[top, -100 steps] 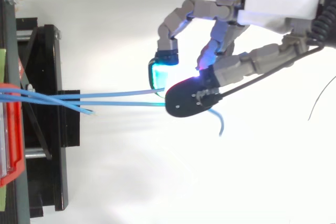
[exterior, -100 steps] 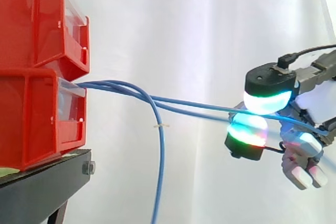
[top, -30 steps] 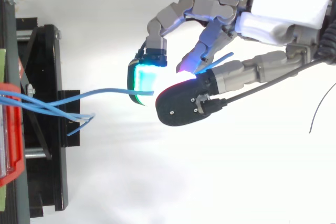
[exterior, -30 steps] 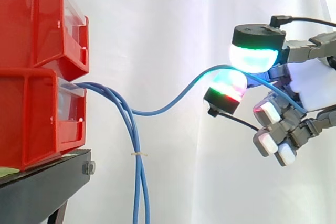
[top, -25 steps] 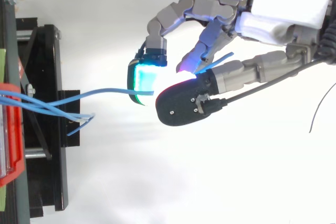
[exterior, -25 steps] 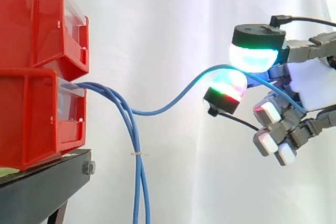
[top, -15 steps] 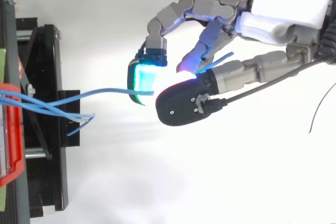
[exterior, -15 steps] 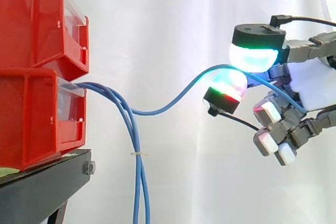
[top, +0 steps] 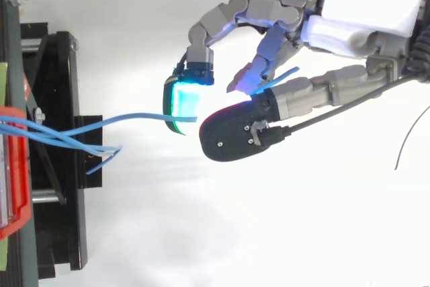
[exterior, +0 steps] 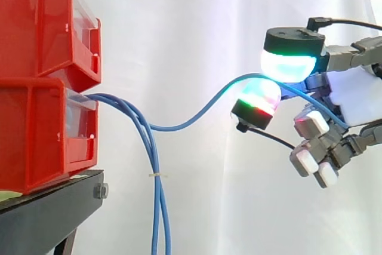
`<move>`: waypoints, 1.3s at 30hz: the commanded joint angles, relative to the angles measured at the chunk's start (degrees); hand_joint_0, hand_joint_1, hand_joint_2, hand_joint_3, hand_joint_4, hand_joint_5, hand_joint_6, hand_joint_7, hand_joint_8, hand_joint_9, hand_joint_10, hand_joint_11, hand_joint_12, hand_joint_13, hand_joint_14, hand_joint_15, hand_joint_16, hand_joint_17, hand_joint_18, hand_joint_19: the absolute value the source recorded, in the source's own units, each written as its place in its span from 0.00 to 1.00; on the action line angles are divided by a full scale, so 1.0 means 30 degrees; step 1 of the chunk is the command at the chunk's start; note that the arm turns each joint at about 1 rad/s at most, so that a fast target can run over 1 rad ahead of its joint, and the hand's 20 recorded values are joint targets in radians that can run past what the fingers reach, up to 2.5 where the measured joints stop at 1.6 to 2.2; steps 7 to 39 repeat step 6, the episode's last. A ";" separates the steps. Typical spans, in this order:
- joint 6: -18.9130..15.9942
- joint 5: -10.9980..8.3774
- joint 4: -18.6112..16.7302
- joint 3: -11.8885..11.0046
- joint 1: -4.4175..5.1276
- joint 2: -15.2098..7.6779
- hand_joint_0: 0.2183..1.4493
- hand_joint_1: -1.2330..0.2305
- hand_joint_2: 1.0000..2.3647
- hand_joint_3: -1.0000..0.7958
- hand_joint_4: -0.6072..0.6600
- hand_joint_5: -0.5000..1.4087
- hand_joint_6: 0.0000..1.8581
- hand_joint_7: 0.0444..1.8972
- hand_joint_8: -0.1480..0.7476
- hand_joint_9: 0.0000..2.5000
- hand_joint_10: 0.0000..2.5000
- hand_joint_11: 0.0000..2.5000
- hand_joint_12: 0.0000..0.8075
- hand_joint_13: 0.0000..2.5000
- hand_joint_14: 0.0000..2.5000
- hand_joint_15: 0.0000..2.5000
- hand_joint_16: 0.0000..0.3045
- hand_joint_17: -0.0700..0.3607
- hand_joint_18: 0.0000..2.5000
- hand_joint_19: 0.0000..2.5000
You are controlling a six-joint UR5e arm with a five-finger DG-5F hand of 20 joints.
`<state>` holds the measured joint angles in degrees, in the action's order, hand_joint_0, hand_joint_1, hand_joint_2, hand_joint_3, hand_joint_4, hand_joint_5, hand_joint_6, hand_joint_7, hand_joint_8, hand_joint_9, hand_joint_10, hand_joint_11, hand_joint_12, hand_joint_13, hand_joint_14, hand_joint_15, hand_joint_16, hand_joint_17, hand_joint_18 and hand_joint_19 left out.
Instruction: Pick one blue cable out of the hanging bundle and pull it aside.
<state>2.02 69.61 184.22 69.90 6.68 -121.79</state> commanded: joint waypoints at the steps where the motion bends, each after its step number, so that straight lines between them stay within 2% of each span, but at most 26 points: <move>1: 0.0000 0.0000 0.0000 -0.0008 0.0000 -0.0010 0.29 0.28 0.02 0.60 0.33 0.23 0.49 0.50 0.44 0.51 0.01 0.24 0.44 0.40 0.01 0.27 0.16 0.42 0.36 0.26; 39: 0.0000 0.0000 0.0000 -0.0008 0.0000 -0.0010 0.29 0.28 0.02 0.60 0.32 0.23 0.49 0.50 0.45 0.51 0.01 0.24 0.44 0.40 0.01 0.26 0.16 0.42 0.36 0.26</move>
